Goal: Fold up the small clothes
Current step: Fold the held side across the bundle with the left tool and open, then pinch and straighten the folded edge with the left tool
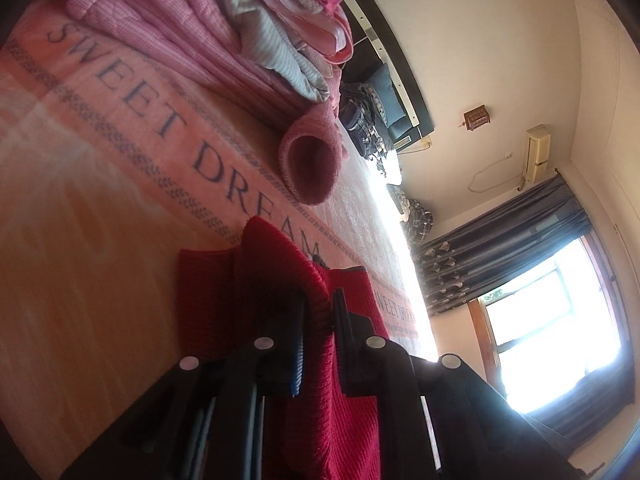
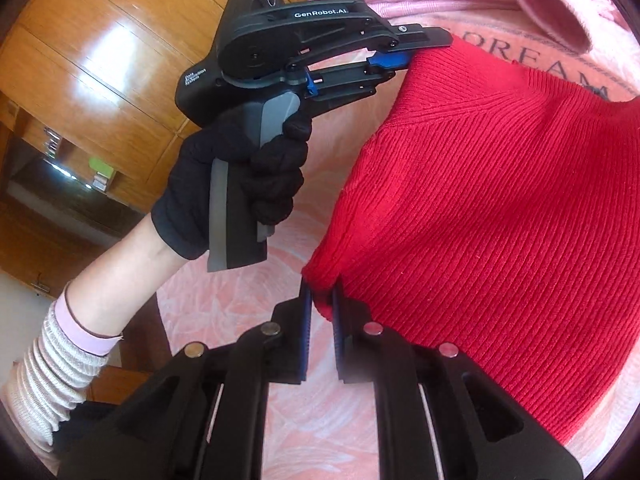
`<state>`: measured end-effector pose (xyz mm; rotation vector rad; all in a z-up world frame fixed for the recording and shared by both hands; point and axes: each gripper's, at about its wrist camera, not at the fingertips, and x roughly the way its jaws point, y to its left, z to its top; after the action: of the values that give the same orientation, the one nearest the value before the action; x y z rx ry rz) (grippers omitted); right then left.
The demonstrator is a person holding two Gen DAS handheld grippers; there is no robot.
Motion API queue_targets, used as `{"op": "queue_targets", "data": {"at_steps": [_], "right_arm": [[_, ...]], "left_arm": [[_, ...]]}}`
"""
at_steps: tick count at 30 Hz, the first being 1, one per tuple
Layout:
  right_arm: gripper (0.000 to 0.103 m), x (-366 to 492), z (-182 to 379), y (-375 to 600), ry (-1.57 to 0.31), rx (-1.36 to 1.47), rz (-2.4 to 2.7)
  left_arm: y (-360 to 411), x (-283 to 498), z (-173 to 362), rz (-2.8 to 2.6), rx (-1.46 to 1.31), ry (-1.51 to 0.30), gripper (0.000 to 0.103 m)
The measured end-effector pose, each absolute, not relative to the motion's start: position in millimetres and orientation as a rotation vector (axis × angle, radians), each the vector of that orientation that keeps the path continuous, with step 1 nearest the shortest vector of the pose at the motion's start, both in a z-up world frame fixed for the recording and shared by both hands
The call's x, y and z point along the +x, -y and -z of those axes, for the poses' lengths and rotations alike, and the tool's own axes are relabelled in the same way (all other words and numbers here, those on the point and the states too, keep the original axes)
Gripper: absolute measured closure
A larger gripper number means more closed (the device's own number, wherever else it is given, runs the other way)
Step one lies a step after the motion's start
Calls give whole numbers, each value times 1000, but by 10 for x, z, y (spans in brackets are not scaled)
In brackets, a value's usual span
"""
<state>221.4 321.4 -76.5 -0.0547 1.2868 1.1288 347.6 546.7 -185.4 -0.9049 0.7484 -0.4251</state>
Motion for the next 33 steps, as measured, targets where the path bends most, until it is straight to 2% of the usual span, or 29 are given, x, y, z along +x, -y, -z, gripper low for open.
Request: {"op": "queue_targets", "data": {"at_steps": [4,6,8,10,16,18,23,29,33], "right_arm": [[86,2201,956,-3241,-1326,-79,-1097],[77,2216,991,-3210,-1343,-54,-1102],[56,2256,948,-3125,-1350,3,-1127],[50,2312,867,-2958,-1335,48,-1142],[52,2454,634,-2415,-1280,30,-1032],[53,2472,700,-2247,-1291,9,-980],[63,2573,973,-2137,-1348,12,-921],[59,2547,812,-1992,-1318,79,-946],[56,2535,758,-1727,-1304,101,-905]], "left_arm": [[-5506,3448,2029,393,-902,-786,92],[-5494,3448,2044,391,-901,-793,91],[-5474,3448,2037,389,-898,-798,88],[-5436,3468,2025,380,-903,-806,80],[-5185,3504,2069,334,-777,-883,78],[-5163,3478,2094,329,-769,-883,78],[-5145,3415,2035,309,-740,-892,78],[-5135,2817,1746,258,-686,-906,78],[-5019,2216,1659,284,-706,-937,72]]}}
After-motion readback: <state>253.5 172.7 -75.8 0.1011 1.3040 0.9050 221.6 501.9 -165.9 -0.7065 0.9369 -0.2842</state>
